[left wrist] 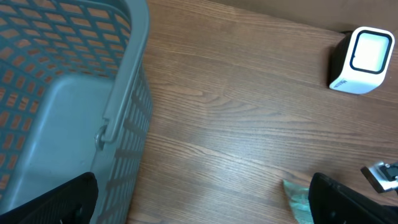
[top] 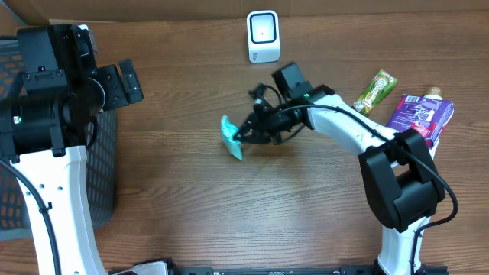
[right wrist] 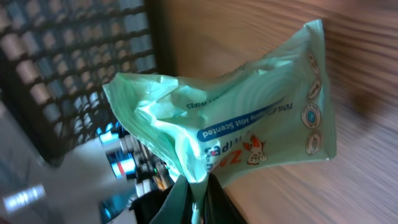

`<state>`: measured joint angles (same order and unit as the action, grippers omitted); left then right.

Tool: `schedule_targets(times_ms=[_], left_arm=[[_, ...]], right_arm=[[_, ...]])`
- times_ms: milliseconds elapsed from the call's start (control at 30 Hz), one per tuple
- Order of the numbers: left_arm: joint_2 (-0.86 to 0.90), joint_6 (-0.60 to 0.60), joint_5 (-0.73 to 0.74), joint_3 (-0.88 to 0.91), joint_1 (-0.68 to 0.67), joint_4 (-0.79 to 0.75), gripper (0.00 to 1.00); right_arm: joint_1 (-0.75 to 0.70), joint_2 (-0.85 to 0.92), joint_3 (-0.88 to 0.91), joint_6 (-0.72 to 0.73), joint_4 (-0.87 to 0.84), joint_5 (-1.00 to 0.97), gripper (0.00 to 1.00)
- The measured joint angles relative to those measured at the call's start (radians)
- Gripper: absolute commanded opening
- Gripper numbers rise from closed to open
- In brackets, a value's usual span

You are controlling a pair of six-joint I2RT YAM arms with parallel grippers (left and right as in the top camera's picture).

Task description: Scan the item barcode

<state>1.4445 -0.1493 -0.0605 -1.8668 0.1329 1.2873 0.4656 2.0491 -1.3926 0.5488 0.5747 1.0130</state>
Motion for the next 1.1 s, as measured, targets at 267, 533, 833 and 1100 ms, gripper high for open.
schedule_targets(times_ms=[267, 533, 833, 1100], left_arm=[[0.0, 0.0, 0.0, 0.0, 0.0, 0.0, 1.0], [0.0, 0.0, 0.0, 0.0, 0.0, 0.0, 0.99], [0.0, 0.0, 0.0, 0.0, 0.0, 0.0, 0.99], [0.0, 0.0, 0.0, 0.0, 0.0, 0.0, 1.0]], right_arm=[[-0.093, -0.001, 0.045, 0.047, 0.072, -0.182, 0.17], [-0.122, 0.0, 0.042, -0.07, 0.246, -0.481, 0.75], [-0.184, 0.0, -0.045, -0.281, 0.266, -0.497, 0.95], [-0.098, 0.024, 0.017, -0.234, 0.027, -0.412, 0.71]])
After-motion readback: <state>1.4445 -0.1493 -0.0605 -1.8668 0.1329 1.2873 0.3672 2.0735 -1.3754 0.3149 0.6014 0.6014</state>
